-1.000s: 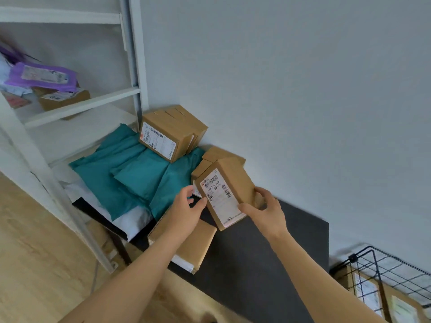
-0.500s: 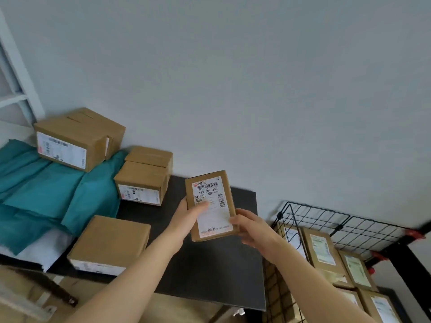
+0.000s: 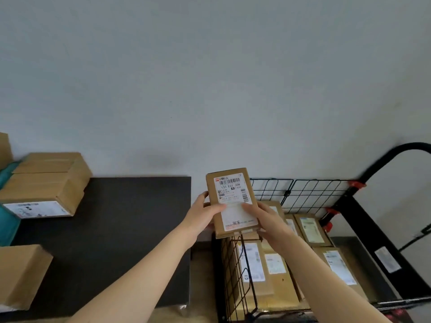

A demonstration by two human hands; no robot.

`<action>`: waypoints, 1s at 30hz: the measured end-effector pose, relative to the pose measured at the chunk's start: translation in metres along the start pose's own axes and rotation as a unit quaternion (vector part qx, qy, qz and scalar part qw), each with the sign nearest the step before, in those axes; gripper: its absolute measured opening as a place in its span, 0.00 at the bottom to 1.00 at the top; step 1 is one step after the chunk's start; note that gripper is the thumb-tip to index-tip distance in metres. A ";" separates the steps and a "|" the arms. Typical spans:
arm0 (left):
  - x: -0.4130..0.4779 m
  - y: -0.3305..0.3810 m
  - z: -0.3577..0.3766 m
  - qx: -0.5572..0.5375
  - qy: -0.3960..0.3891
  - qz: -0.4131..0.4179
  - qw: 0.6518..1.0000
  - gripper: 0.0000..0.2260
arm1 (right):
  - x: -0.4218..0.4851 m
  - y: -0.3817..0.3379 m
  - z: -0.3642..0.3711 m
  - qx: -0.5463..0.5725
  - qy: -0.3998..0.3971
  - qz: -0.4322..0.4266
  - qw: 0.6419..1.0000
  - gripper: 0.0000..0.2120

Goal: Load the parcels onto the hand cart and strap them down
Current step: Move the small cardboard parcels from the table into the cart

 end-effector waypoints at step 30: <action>0.152 -0.159 0.288 0.257 -0.111 -0.333 0.900 0.17 | 0.128 0.163 -0.273 -0.049 -0.007 0.360 0.932 0.16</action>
Point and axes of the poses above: each hand's wrist, its own x-axis towards the middle knuckle, its own z-axis out of the palm, y = z × x, the point moved 6 cm from there along x, towards the middle knuckle, and after that the axes turned 15 degrees about x, right-handed, at the moved point
